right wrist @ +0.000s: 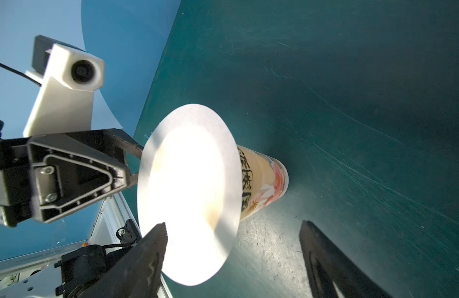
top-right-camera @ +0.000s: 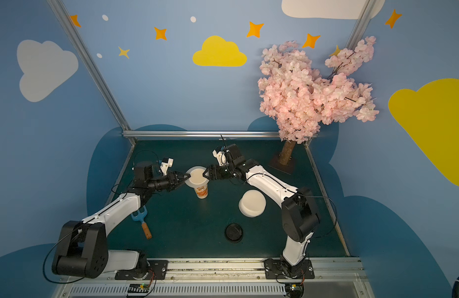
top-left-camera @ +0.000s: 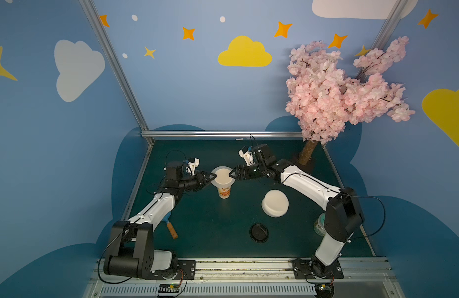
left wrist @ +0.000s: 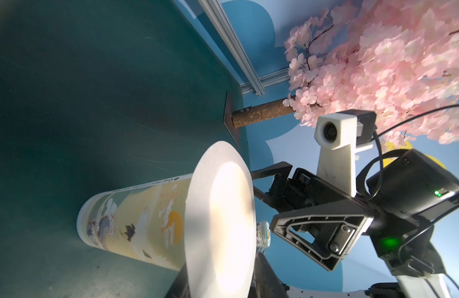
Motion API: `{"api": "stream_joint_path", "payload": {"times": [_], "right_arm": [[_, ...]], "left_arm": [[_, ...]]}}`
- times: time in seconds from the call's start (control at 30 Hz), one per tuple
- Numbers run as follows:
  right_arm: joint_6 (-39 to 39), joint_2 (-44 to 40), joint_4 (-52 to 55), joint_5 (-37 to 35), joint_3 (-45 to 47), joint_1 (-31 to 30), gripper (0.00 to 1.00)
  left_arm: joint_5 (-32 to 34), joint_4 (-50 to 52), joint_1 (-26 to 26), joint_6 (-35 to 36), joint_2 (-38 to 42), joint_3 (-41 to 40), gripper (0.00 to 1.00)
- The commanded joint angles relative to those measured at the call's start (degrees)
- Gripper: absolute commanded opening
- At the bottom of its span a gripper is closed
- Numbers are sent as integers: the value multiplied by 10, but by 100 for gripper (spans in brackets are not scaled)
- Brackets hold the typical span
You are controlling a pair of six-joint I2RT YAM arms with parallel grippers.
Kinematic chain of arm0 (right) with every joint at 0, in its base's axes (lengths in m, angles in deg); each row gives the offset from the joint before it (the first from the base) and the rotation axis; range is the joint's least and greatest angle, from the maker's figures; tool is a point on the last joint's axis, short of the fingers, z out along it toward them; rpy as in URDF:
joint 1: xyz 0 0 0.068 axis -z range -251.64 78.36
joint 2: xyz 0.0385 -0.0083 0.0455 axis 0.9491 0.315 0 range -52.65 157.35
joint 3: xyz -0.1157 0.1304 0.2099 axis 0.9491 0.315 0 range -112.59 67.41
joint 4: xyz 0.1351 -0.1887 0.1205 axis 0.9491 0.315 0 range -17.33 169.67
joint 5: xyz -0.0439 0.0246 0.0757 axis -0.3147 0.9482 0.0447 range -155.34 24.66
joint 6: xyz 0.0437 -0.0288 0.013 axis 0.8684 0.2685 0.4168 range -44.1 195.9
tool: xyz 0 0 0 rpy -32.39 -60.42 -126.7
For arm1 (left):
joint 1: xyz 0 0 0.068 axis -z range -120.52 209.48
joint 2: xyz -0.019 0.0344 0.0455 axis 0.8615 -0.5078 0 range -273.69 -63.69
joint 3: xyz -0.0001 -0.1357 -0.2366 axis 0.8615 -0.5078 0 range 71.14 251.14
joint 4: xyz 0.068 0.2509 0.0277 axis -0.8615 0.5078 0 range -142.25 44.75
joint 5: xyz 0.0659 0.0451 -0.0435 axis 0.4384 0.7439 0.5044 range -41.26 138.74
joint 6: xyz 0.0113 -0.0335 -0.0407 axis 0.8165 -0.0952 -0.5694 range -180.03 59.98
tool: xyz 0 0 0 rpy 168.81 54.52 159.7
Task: Put the leak-proof paper on the milk tea cups
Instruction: Place the leak-proof paper at the cup, then pick up the cup lid from the center of the board.
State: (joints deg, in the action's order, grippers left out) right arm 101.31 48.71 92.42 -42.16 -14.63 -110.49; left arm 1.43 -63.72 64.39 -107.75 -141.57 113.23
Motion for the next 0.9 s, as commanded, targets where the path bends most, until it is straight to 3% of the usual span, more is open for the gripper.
{"api": "stream_joint_path", "payload": {"times": [0.0, 0.2, 0.47, 0.53, 0.63, 0.73, 0.87], "right_arm": [[-7, 6, 11, 0, -16, -3, 82], [-11, 2, 24, -7, -25, -3, 82], [-19, -39, 87, -73, -43, 1, 83], [-19, -70, 107, -102, -28, 3, 83], [-21, -133, 167, -164, 16, 0, 84], [1, -208, 186, -229, 124, -29, 85], [58, -266, 212, -285, 237, -135, 85]], "left_arm": [[1, 16, -2, 12, 5, 12, 44], [2, 17, -11, 10, 9, 11, 56], [10, 23, -19, 7, 56, 10, 94], [23, 23, -21, 8, 72, 2, 100], [37, 18, -27, 8, 98, -16, 100], [71, 19, -31, 22, 130, -35, 100], [131, 54, -31, 54, 168, -47, 100]]}}
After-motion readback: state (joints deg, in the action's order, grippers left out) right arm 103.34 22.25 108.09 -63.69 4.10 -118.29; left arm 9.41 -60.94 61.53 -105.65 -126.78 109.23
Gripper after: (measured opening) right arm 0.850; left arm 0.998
